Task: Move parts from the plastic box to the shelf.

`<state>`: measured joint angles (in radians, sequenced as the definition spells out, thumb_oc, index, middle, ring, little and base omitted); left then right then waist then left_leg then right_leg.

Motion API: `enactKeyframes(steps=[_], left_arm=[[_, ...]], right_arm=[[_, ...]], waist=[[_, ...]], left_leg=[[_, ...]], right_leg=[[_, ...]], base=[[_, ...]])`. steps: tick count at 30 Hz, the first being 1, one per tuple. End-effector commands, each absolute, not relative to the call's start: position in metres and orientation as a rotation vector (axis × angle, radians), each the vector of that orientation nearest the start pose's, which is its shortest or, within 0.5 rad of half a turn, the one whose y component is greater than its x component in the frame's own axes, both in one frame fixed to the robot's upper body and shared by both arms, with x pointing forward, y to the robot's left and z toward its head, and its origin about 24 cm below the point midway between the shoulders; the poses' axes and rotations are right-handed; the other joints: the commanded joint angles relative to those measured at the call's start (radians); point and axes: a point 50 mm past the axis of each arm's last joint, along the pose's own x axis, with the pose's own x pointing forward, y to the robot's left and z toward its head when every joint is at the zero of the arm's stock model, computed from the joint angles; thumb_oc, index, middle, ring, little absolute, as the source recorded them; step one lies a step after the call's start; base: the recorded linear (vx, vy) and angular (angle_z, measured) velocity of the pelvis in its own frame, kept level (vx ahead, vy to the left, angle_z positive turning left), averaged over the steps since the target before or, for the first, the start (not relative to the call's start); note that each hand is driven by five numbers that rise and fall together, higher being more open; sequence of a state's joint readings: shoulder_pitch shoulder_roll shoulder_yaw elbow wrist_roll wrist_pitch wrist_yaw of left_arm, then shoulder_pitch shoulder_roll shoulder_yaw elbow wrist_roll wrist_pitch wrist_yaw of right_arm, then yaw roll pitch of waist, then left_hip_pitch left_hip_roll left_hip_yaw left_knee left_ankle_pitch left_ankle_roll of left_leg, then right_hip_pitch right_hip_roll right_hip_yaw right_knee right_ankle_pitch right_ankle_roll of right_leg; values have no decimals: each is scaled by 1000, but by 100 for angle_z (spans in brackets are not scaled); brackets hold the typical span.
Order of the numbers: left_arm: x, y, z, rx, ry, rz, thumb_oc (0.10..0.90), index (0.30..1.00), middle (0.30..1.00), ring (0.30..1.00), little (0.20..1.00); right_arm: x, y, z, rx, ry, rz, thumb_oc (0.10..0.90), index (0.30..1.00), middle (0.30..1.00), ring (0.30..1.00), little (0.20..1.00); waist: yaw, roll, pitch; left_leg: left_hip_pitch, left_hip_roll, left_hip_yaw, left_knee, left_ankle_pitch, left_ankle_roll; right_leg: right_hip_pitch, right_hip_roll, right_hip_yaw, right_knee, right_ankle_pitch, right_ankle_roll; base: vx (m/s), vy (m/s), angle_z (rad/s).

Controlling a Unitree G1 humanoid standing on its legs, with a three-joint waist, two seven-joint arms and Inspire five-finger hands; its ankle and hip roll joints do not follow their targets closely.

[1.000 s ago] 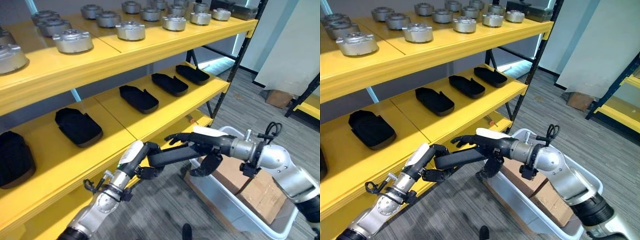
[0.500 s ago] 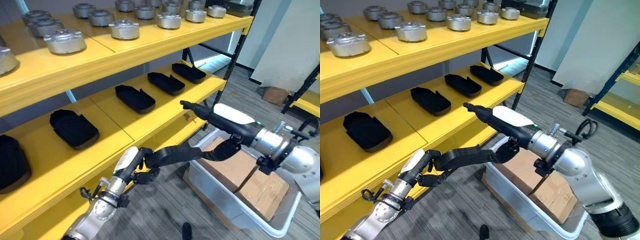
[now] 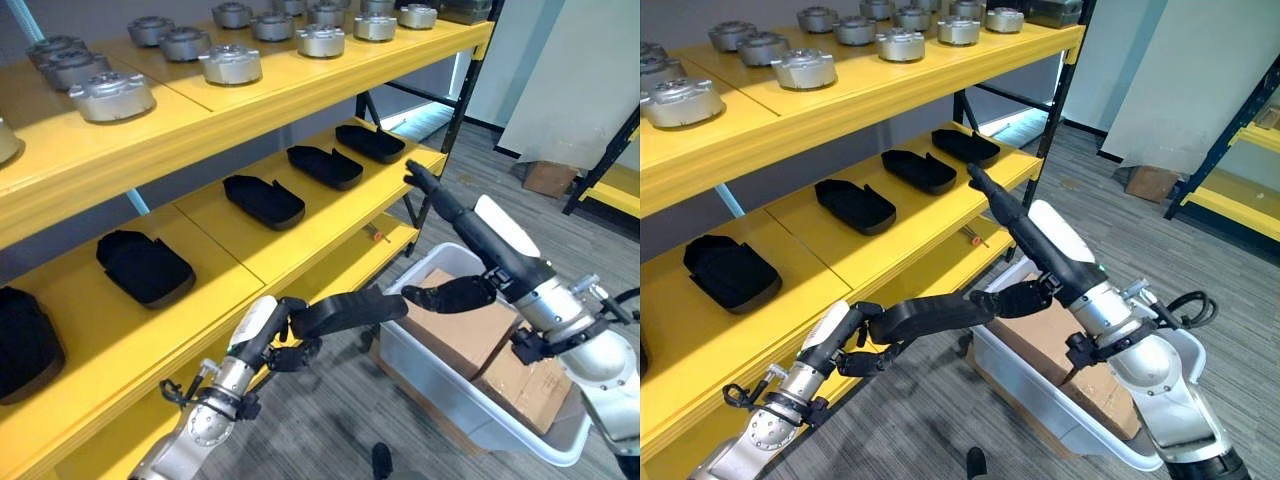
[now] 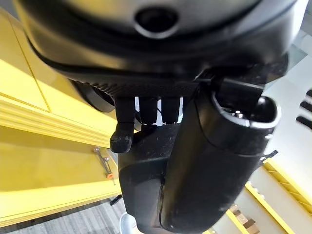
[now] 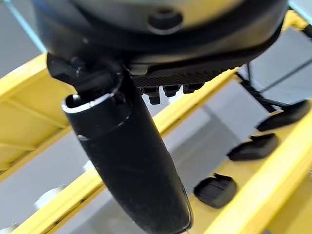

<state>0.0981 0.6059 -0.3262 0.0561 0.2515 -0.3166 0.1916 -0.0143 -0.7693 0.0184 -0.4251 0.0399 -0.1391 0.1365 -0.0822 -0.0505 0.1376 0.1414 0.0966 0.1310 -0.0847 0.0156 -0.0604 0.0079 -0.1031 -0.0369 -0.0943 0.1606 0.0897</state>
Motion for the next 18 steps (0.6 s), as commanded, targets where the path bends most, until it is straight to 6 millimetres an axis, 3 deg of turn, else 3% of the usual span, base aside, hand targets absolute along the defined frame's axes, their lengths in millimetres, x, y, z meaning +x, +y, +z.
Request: enactKeyframes(steps=[1, 4, 9, 18], left_arm=[[236, 185, 96, 717, -498, -163, 400, 300, 300, 300, 300], [235, 189, 98, 740, -505, -145, 400, 300, 300, 300, 300], [232, 194, 104, 764, -524, -124, 400, 300, 300, 300, 300], [219, 205, 121, 806, -569, -102, 400, 300, 300, 300, 300]], right_arm=[[234, -205, 206, -648, -671, 197, 900, 1000, 1000, 1000, 1000], [239, -211, 192, -625, -614, 148, 900, 1000, 1000, 1000, 1000], [240, -217, 185, -613, -593, 107, 900, 1000, 1000, 1000, 1000], [250, -226, 169, -537, -537, -7, 900, 1000, 1000, 1000, 1000]], waist=[[-6, -3, -32], [-3, 1, -29], [4, 5, -28], [57, 20, -16]], left_leg=[[4, -32, 21, -3, -97, 51], [6, -31, 17, -3, -95, 52], [4, -28, 8, -2, -89, 50], [-15, -19, -40, 8, -71, 38]], right_leg=[[108, 21, -27, 20, -163, 20], [110, 21, -34, 24, -167, 17], [111, 22, -44, 28, -172, 12], [118, 35, -89, 40, -197, -16]], base=[[11, -33, 0], [12, -35, 1], [6, -60, 3], [-2, -108, 10]])
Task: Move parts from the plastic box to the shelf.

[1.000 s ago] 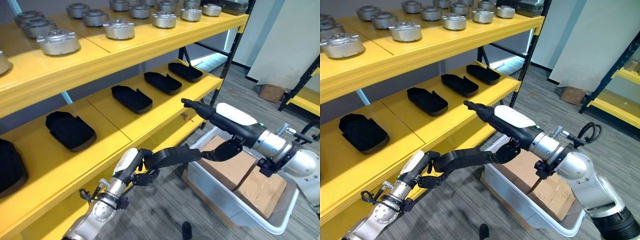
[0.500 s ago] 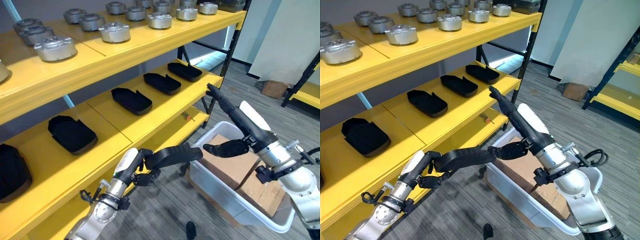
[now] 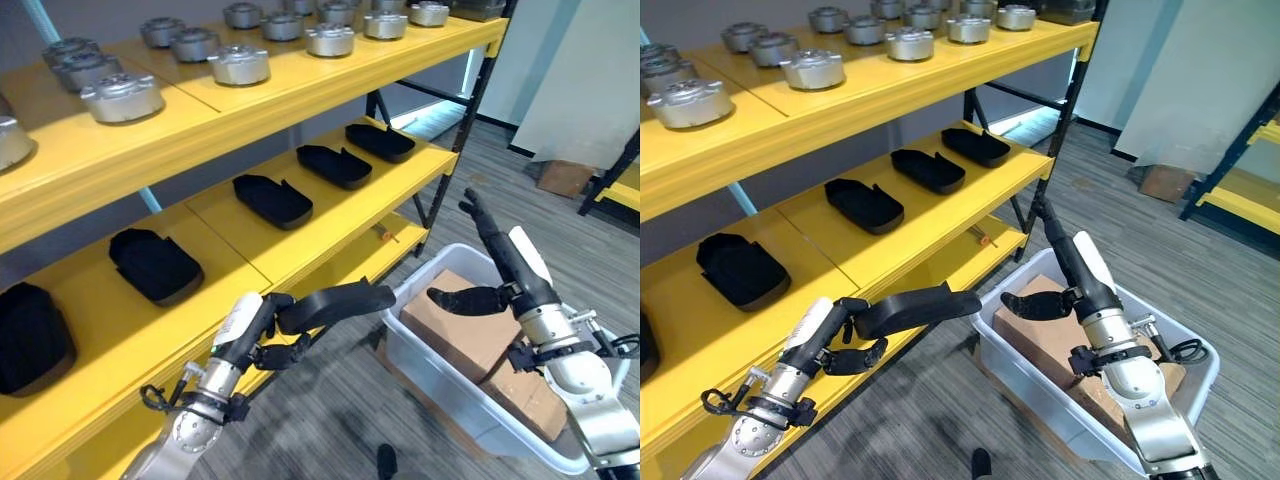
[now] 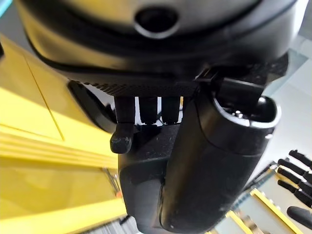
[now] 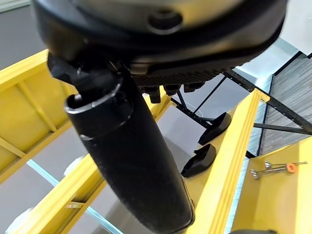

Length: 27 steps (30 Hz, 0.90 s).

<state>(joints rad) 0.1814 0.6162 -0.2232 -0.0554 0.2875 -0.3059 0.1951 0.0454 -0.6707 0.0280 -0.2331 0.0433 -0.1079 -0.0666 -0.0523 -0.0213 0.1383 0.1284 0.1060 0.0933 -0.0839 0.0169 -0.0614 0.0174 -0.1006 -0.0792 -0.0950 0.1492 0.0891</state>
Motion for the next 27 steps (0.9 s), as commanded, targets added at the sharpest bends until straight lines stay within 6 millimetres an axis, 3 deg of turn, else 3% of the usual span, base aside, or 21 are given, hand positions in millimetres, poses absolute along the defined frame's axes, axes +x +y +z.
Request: enactKeyframes(steps=[1, 7, 9, 11, 13, 15, 18, 20, 23, 25, 26, 27], left_arm=[[219, 205, 121, 806, -568, -101, 400, 300, 300, 300, 300], [205, 211, 123, 772, -554, -114, 400, 300, 300, 300, 300], [202, 211, 123, 744, -561, -127, 400, 300, 300, 300, 300], [204, 205, 125, 719, -596, -166, 400, 300, 300, 300, 300], [205, 203, 126, 710, -605, -177, 400, 300, 300, 300, 300], [205, 190, 126, 674, -639, -217, 400, 300, 300, 300, 300], [205, 184, 128, 654, -655, -247, 400, 300, 300, 300, 300], [204, 181, 130, 645, -662, -285, 400, 300, 300, 300, 300], [206, 178, 132, 658, -662, -313, 400, 300, 300, 300, 300], [206, 178, 132, 666, -661, -329, 400, 300, 300, 300, 300], [207, 176, 132, 677, -659, -356, 400, 300, 300, 300, 300], [207, 176, 132, 677, -659, -356, 400, 300, 300, 300, 300]], right_arm=[[250, -225, 169, -537, -537, -6, 900, 1000, 1000, 1000, 1000], [253, -226, 167, -503, -554, -86, 900, 1000, 1000, 1000, 1000], [252, -229, 166, -522, -556, -141, 900, 1000, 1000, 1000, 1000], [248, -236, 168, -506, -553, -205, 900, 1000, 1000, 1000, 1000], [248, -238, 168, -510, -555, -217, 900, 1000, 1000, 1000, 1000], [249, -242, 165, -520, -555, -236, 900, 1000, 1000, 1000, 1000], [250, -249, 165, -507, -555, -243, 900, 1000, 1000, 1000, 1000], [250, -254, 166, -494, -554, -252, 900, 1000, 1000, 1000, 1000], [250, -255, 166, -455, -547, -268, 900, 1000, 1000, 1000, 1000], [250, -254, 166, -445, -544, -275, 900, 1000, 1000, 1000, 1000], [249, -253, 165, -429, -543, -272, 900, 1000, 1000, 1000, 1000], [249, -253, 165, -429, -543, -273, 900, 1000, 1000, 1000, 1000]], waist=[[26, -10, -17], [75, 21, 10], [67, 28, 18], [36, 27, 25], [28, 26, 24], [6, 16, 36], [1, 18, 31], [-8, 28, 24], [-24, 29, 21], [-29, 29, 21], [-34, 27, 19], [-33, 27, 19]], left_leg=[[-2, -29, -3, 7, -72, 39], [-58, -18, -42, 1, -19, 7], [-77, -5, 22, 10, -2, -2], [-90, 25, 172, 48, -5, -3], [-84, 33, 183, 59, -24, -8], [-71, 67, 209, 146, -55, -3], [-54, 87, 191, 174, -21, -6], [-31, 73, 170, 142, -22, -9], [8, 31, 211, 79, -74, 9], [20, 16, 220, 60, -82, 15], [33, -2, 225, 36, -86, 22], [34, -3, 226, 34, -85, 23]], right_leg=[[108, 33, -48, 41, -186, -15], [106, 47, -105, 47, -204, -38], [106, 39, -151, 55, -210, -38], [103, 15, -239, 62, -205, -34], [107, 11, -245, 66, -215, -29], [77, -18, -249, 96, -205, -29], [50, -24, -243, 94, -179, -37], [47, -33, -213, 66, -147, -18], [47, -68, -212, 27, -92, 33], [41, -80, -211, 15, -72, 51], [22, -100, -207, 8, -40, 83], [21, -100, -207, 8, -39, 83]], base=[[1, -130, 13], [-7, -96, 29], [-58, 36, 49], [-120, 90, 74], [-58, 120, 135], [-176, 356, 100], [-173, 315, 0], [-122, 490, -12], [-114, 422, -16], [-97, 307, -3], [-91, 288, 0], [-133, 385, 4]])
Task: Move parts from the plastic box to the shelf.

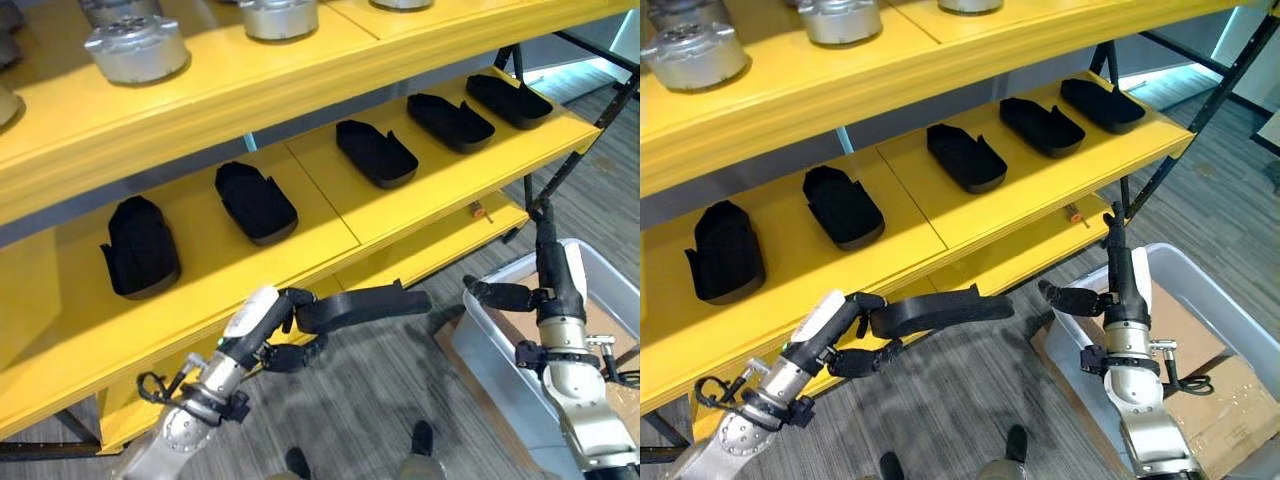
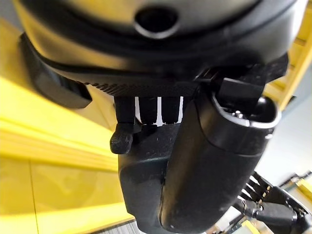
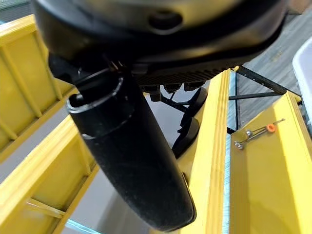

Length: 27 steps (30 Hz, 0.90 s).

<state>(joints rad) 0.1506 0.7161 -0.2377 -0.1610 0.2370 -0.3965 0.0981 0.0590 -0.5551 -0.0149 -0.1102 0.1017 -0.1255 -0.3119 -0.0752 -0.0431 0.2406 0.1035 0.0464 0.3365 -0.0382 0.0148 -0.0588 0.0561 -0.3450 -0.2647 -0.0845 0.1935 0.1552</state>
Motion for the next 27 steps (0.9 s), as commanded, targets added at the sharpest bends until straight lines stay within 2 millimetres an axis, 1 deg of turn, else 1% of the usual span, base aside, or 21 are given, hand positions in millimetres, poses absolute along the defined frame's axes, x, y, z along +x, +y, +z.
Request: enactKeyframes(steps=[1, 2, 5, 7, 8, 9, 10, 11, 12, 13, 16, 19, 20, 21, 22, 23, 24, 25, 26, 27], left_arm=[[208, 175, 133, 696, -659, -382, 400, 300, 300, 300, 300], [209, 174, 133, 706, -654, -399, 400, 300, 300, 300, 300], [210, 175, 131, 717, -636, -423, 400, 300, 300, 300, 300], [210, 175, 131, 717, -636, -423, 400, 300, 300, 300, 300], [212, 169, 130, 710, -620, -481, 400, 300, 300, 300, 300], [214, 166, 130, 709, -616, -500, 400, 300, 300, 300, 300], [216, 163, 131, 716, -605, -529, 400, 300, 300, 300, 300], [218, 162, 131, 721, -594, -541, 400, 300, 300, 300, 300], [221, 162, 133, 708, -583, -550, 400, 300, 300, 300, 300], [222, 162, 134, 705, -585, -548, 400, 300, 300, 300, 300], [223, 163, 135, 710, -582, -545, 400, 300, 300, 300, 300], [217, 173, 130, 713, -543, -517, 400, 300, 300, 300, 300], [214, 177, 128, 723, -532, -509, 400, 300, 300, 300, 300], [212, 178, 129, 726, -537, -506, 400, 300, 300, 300, 300], [213, 173, 132, 717, -565, -538, 400, 300, 300, 300, 300], [214, 171, 133, 715, -575, -547, 400, 300, 300, 300, 300], [215, 167, 133, 696, -581, -530, 400, 300, 300, 300, 300], [216, 167, 132, 693, -576, -504, 400, 300, 300, 300, 300], [216, 171, 132, 675, -562, -464, 400, 300, 300, 300, 300], [216, 172, 132, 669, -562, -457, 400, 300, 300, 300, 300]], right_arm=[[246, -250, 163, -434, -540, -270, 900, 1000, 1000, 1000, 1000], [243, -250, 161, -421, -527, -270, 900, 1000, 1000, 1000, 1000], [238, -250, 158, -403, -510, -273, 900, 1000, 1000, 1000, 1000], [238, -250, 158, -403, -510, -273, 900, 1000, 1000, 1000, 1000], [227, -247, 154, -445, -506, -288, 900, 1000, 1000, 1000, 1000], [225, -249, 154, -456, -504, -290, 900, 1000, 1000, 1000, 1000], [222, -251, 155, -472, -510, -277, 900, 1000, 1000, 1000, 1000], [222, -253, 155, -506, -503, -284, 900, 1000, 1000, 1000, 1000], [222, -261, 154, -539, -486, -314, 900, 1000, 1000, 1000, 1000], [221, -264, 154, -540, -492, -325, 900, 1000, 1000, 1000, 1000], [219, -266, 153, -540, -505, -332, 900, 1000, 1000, 1000, 1000], [220, -260, 153, -522, -525, -321, 900, 1000, 1000, 1000, 1000], [219, -257, 153, -521, -544, -298, 900, 1000, 1000, 1000, 1000], [218, -255, 154, -527, -559, -291, 900, 1000, 1000, 1000, 1000], [215, -259, 154, -548, -564, -338, 900, 1000, 1000, 1000, 1000], [214, -260, 154, -550, -568, -352, 900, 1000, 1000, 1000, 1000], [213, -258, 154, -561, -597, -341, 900, 1000, 1000, 1000, 1000], [215, -255, 155, -567, -616, -316, 900, 1000, 1000, 1000, 1000], [217, -257, 160, -545, -624, -291, 900, 1000, 1000, 1000, 1000], [218, -256, 164, -575, -638, -252, 900, 1000, 1000, 1000, 1000]], waist=[[-18, 43, -84], [-21, 40, -83], [-26, 33, -83], [-26, 32, -84], [-65, 34, -78], [-70, 34, -83], [-77, 35, -85], [-79, 36, -90], [-81, 32, -95], [-82, 30, -99], [-81, 28, -98], [-67, 38, -89], [-63, 45, -92], [-63, 44, -87], [-80, 32, -77], [-89, 29, -75], [-99, 34, -71], [-99, 41, -72], [-93, 49, -81], [-90, 51, -85]], left_leg=[[65, 43, -9, -23, -88, 30], [68, 34, 1, -24, -98, 38], [61, 18, 4, -16, -111, 56], [60, 18, 5, -15, -111, 57], [38, 0, -48, -1, -119, 94], [26, -2, -60, 1, -112, 99], [18, -12, -84, -3, -109, 106], [6, -21, -103, -6, -103, 110], [-2, -43, -147, -8, -102, 112], [-7, -53, -162, -12, -99, 113], [-20, -70, -194, -2, -103, 113], [1, -79, -214, -8, -107, 115], [1, -91, -208, 19, -124, 115], [-23, -93, -182, 83, -138, 109], [-59, -41, -62, 167, -150, 88], [-68, -21, -34, 186, -152, 81], [-70, 14, -49, 189, -150, 68], [-55, 27, -79, 153, -131, 61], [-38, 77, -134, 83, -55, 30], [-42, 129, -150, 65, 5, 4]], right_leg=[[-42, 115, -19, -3, -50, 44], [-45, 96, -23, -1, -35, 55], [-49, 90, -18, 16, -35, 53], [-51, 89, -17, 17, -36, 53], [-65, 147, 120, 154, -140, 23], [-68, 170, 141, 181, -172, 15], [-65, 214, 161, 230, -216, 1], [-72, 251, 178, 252, -238, -18], [-48, 312, 213, 239, -285, -58], [-38, 331, 234, 224, -289, -69], [-30, 337, 247, 185, -272, -75], [-11, 349, 251, 145, -258, -85], [-1, 349, 254, 123, -254, -90], [5, 339, 249, 112, -245, -93], [12, 303, 204, 106, -232, -92], [11, 294, 190, 107, -230, -92], [5, 278, 183, 121, -232, -90], [-1, 275, 200, 127, -235, -90], [-6, 271, 229, 128, -240, -94], [-1, 260, 242, 121, -242, -90]], base=[[-100, 311, 31], [-112, 344, 34], [-57, 176, 18], [-43, 131, 10], [-92, 252, 15], [-114, 324, 43], [-80, 137, 147], [-86, 113, 163], [-91, 34, 116], [-58, -13, 27], [-32, -58, 49], [-7, -130, 5], [-3, -89, -4], [-98, -24, -2], [-139, 29, 34], [-146, 166, 123], [-30, 247, 156], [59, 424, 108], [112, 460, 11], [94, 361, -37]])
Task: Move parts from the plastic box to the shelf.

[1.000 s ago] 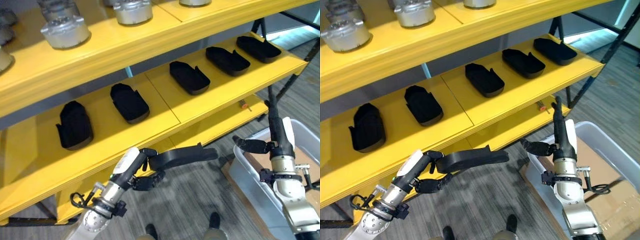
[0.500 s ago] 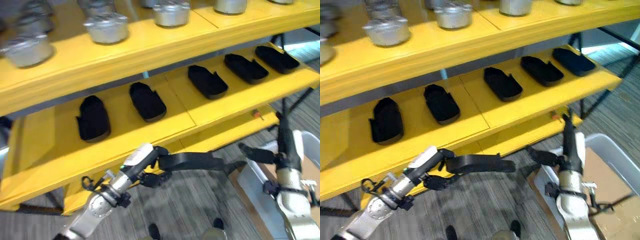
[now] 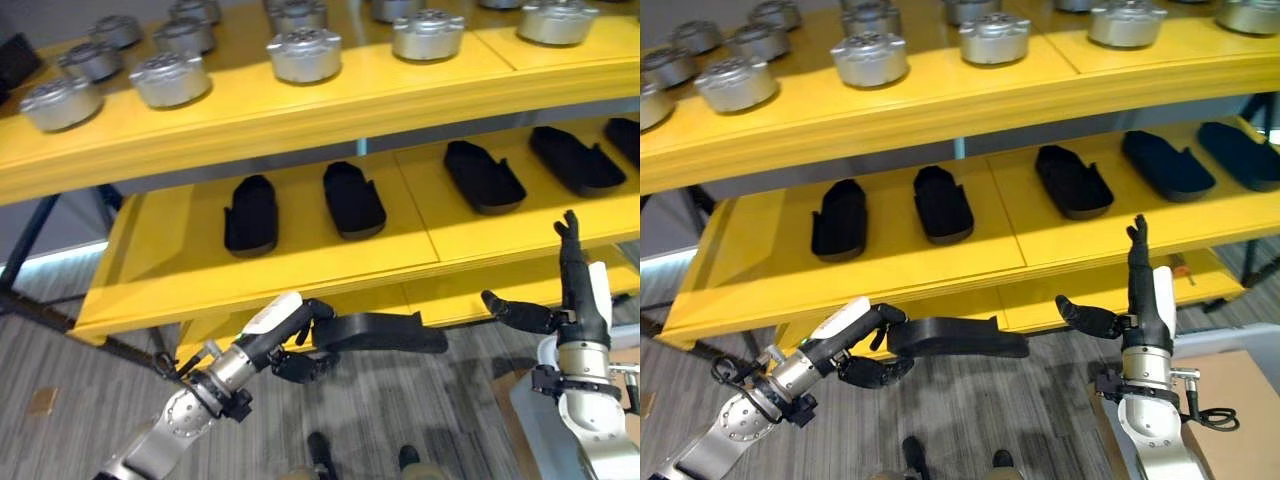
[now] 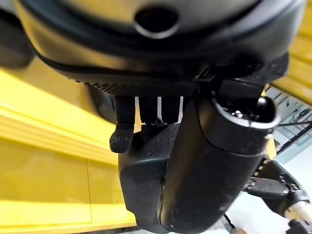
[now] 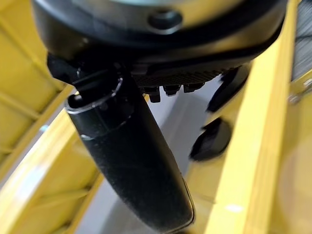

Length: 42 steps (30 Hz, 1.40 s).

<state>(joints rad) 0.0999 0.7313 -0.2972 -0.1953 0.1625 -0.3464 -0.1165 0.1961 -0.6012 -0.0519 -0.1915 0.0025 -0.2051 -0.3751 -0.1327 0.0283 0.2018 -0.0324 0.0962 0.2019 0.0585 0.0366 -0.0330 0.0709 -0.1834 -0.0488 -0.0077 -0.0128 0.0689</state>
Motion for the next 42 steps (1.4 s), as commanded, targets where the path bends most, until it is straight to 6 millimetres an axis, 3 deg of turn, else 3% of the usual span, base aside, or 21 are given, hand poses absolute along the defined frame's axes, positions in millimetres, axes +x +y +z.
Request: enactKeyframes(steps=[1, 3, 6, 9, 12, 13, 15, 17, 19, 22, 24, 25, 26, 27, 28, 30, 32, 35, 38, 41, 42], left_arm=[[216, 173, 132, 667, -562, -457, 400, 300, 300, 300, 300], [215, 174, 130, 665, -560, -446, 400, 300, 300, 300, 300], [214, 178, 128, 671, -550, -417, 400, 300, 300, 300, 300], [214, 183, 128, 682, -551, -400, 400, 300, 300, 300, 300], [213, 184, 129, 689, -558, -419, 400, 300, 300, 300, 300], [212, 183, 130, 720, -567, -458, 400, 300, 300, 300, 300], [212, 183, 131, 728, -572, -474, 400, 300, 300, 300, 300], [208, 189, 135, 743, -570, -478, 400, 300, 300, 300, 300], [206, 192, 134, 752, -558, -468, 400, 300, 300, 300, 300], [205, 192, 133, 770, -552, -469, 400, 300, 300, 300, 300], [206, 188, 132, 751, -554, -477, 400, 300, 300, 300, 300], [206, 188, 132, 750, -555, -478, 400, 300, 300, 300, 300], [208, 184, 131, 744, -558, -481, 400, 300, 300, 300, 300], [208, 184, 132, 745, -559, -480, 400, 300, 300, 300, 300], [210, 180, 132, 748, -569, -482, 400, 300, 300, 300, 300], [217, 172, 135, 760, -583, -508, 400, 300, 300, 300, 300], [218, 173, 135, 751, -576, -507, 400, 300, 300, 300, 300], [216, 176, 138, 765, -600, -497, 400, 300, 300, 300, 300], [219, 173, 141, 768, -620, -496, 400, 300, 300, 300, 300], [220, 174, 142, 733, -620, -475, 400, 300, 300, 300, 300], [219, 174, 141, 729, -619, -457, 400, 300, 300, 300, 300]], right_arm=[[218, -256, 164, -578, -641, -246, 900, 1000, 1000, 1000, 1000], [220, -254, 169, -600, -662, -216, 900, 1000, 1000, 1000, 1000], [226, -249, 173, -591, -676, -197, 900, 1000, 1000, 1000, 1000], [227, -249, 174, -562, -693, -216, 900, 1000, 1000, 1000, 1000], [225, -251, 171, -542, -692, -267, 900, 1000, 1000, 1000, 1000], [223, -251, 167, -516, -676, -306, 900, 1000, 1000, 1000, 1000], [222, -251, 166, -522, -667, -306, 900, 1000, 1000, 1000, 1000], [222, -244, 165, -534, -655, -302, 900, 1000, 1000, 1000, 1000], [224, -241, 164, -516, -645, -291, 900, 1000, 1000, 1000, 1000], [223, -240, 162, -492, -619, -290, 900, 1000, 1000, 1000, 1000], [220, -240, 157, -506, -608, -286, 900, 1000, 1000, 1000, 1000], [220, -240, 156, -508, -607, -286, 900, 1000, 1000, 1000, 1000], [221, -241, 154, -518, -601, -288, 900, 1000, 1000, 1000, 1000], [221, -241, 154, -518, -602, -288, 900, 1000, 1000, 1000, 1000], [222, -242, 154, -522, -600, -289, 900, 1000, 1000, 1000, 1000], [219, -252, 150, -525, -593, -318, 900, 1000, 1000, 1000, 1000], [220, -253, 150, -517, -591, -319, 900, 1000, 1000, 1000, 1000], [219, -258, 155, -537, -608, -338, 900, 1000, 1000, 1000, 1000], [219, -258, 156, -564, -633, -370, 900, 1000, 1000, 1000, 1000], [217, -259, 157, -539, -653, -381, 900, 1000, 1000, 1000, 1000], [215, -262, 159, -532, -654, -371, 900, 1000, 1000, 1000, 1000]], waist=[[-34, -18, -46], [-29, -11, -48], [-6, 2, -43], [-7, 12, -47], [-7, 15, -48], [2, 12, -49], [7, 7, -50], [30, -1, -49], [45, -6, -48], [59, -15, -49], [48, -25, -49], [48, -25, -50], [43, -33, -50], [44, -32, -50], [37, -39, -48], [0, -41, -53], [-2, -41, -56], [-2, -50, -46], [-15, -50, -35], [-35, -32, -47], [-38, -25, -55]], left_leg=[[99, 87, -17, -45, -2, -29], [99, 140, -50, -80, 68, -59], [94, 143, -132, -90, 70, -70], [120, 109, -92, -93, -18, -57], [136, 74, -63, -106, -46, -38], [135, 39, -56, -107, -63, -20], [134, 25, -51, -108, -70, -13], [154, 2, 12, -119, -85, 0], [162, -4, 60, -120, -93, 7], [152, -16, 86, -108, -110, 34], [136, -30, 75, -97, -117, 63], [135, -30, 76, -96, -118, 64], [131, -42, 66, -94, -119, 66], [129, -40, 67, -94, -115, 65], [130, -59, 47, -94, -119, 65], [115, -104, -22, -82, -129, 73], [110, -112, -25, -64, -136, 69], [55, -119, 2, 138, -196, 60], [2, -55, 51, 236, -170, 34], [46, -8, 43, 106, -124, 20], [79, 9, 3, -7, -84, 5]], right_leg=[[-13, 99, 26, 41, -36, -6], [-5, 86, 40, 25, -32, -1], [0, 66, 64, 23, -32, 9], [-9, 15, 47, 21, -9, 46], [-11, -28, 26, 22, 11, 85], [-8, -70, -7, 15, 44, 111], [-9, -89, -23, 8, 63, 117], [-31, -117, -114, 3, 116, 129], [-42, -117, -178, 28, 118, 134], [-46, -78, -209, 93, 50, 118], [-70, 8, -173, 180, -26, 88], [-73, 14, -171, 187, -34, 85], [-66, 91, -161, 174, -78, 47], [-67, 93, -161, 170, -74, 45], [-56, 133, -134, 136, -73, 26], [-58, 184, -10, 60, -32, 5], [-51, 184, 2, 34, -20, 4], [-22, 153, 8, -17, 12, -7], [-11, 139, 0, -21, 13, -16], [-15, 137, 15, -17, 9, -9], [-12, 134, 39, -21, 4, -5]], base=[[59, 319, -25], [59, 307, -15], [86, 452, -35], [33, 462, -50], [17, 496, 8], [8, 352, 28], [-5, 374, 25], [-16, 346, 20], [-12, 182, -11], [-16, 130, -39], [19, 86, -19], [58, 38, 10], [35, -3, 21], [74, -13, 6], [86, -28, 0], [98, -91, 30], [60, -98, 54], [45, -78, 9], [6, 19, 7], [145, 213, 25], [193, 288, 11]])
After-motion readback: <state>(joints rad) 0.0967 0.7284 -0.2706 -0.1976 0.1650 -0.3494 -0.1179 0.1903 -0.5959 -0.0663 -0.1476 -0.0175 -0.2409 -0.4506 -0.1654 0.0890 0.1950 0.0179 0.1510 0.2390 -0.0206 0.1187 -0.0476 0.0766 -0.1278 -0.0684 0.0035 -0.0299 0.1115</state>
